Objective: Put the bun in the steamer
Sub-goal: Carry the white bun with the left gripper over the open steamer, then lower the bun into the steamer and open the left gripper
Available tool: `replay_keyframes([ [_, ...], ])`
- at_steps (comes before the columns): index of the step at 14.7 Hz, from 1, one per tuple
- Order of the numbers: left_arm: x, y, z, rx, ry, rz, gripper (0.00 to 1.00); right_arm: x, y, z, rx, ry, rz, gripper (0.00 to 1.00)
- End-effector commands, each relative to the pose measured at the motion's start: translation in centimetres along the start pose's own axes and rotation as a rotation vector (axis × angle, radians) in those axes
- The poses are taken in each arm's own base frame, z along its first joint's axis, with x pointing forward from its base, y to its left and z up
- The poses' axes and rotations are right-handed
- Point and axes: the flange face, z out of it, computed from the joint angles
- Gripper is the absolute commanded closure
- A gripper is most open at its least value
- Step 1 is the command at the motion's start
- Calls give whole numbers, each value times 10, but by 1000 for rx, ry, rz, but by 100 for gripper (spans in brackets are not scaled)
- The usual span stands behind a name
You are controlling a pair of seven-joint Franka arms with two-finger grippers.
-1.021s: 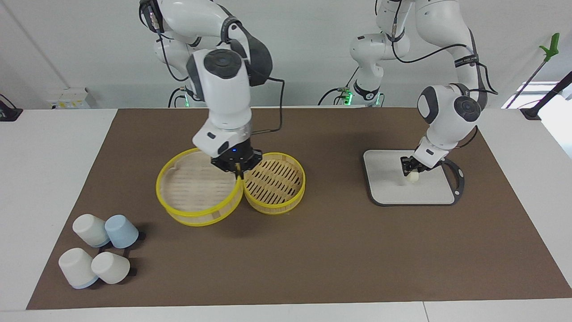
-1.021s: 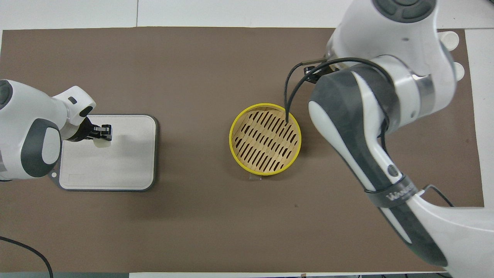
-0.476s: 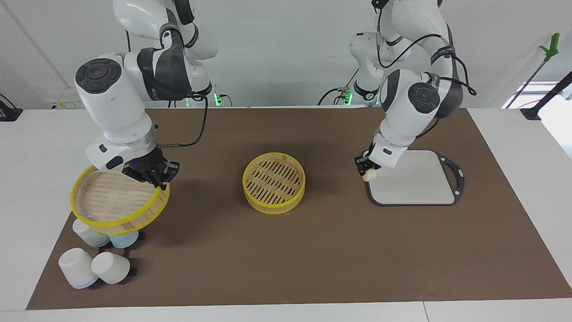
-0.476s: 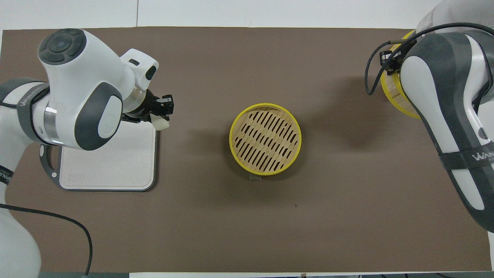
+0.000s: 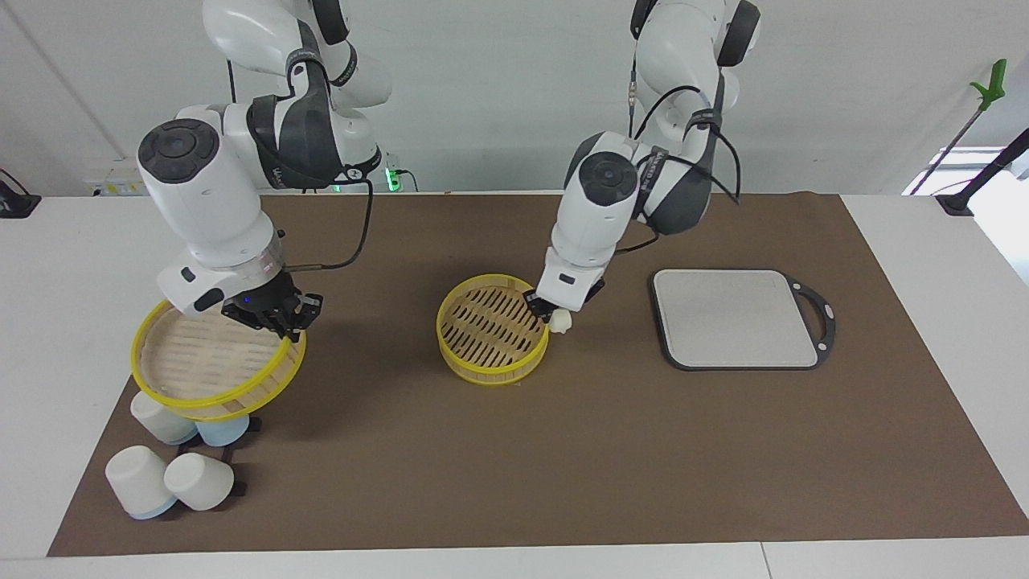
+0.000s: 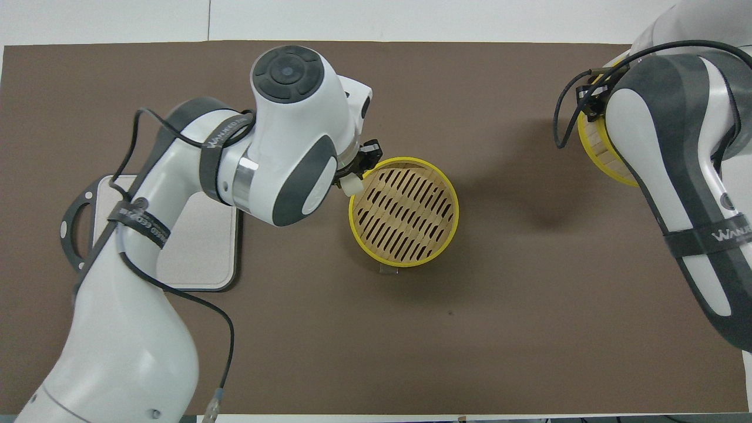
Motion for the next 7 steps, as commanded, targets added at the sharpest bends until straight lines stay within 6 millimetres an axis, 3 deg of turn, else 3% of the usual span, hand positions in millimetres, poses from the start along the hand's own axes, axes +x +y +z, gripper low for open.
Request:
replay_keyframes([
  [1, -1, 22, 16, -10, 9, -9, 62, -9, 8, -5, 1, 10, -21, 100],
  [4, -26, 43, 47, 11, 6, 10, 62, -9, 11, -3, 1, 7, -17, 100],
  [7, -37, 47, 73, -3, 12, 15, 62, -10, 10, -2, 0, 2, -20, 100],
])
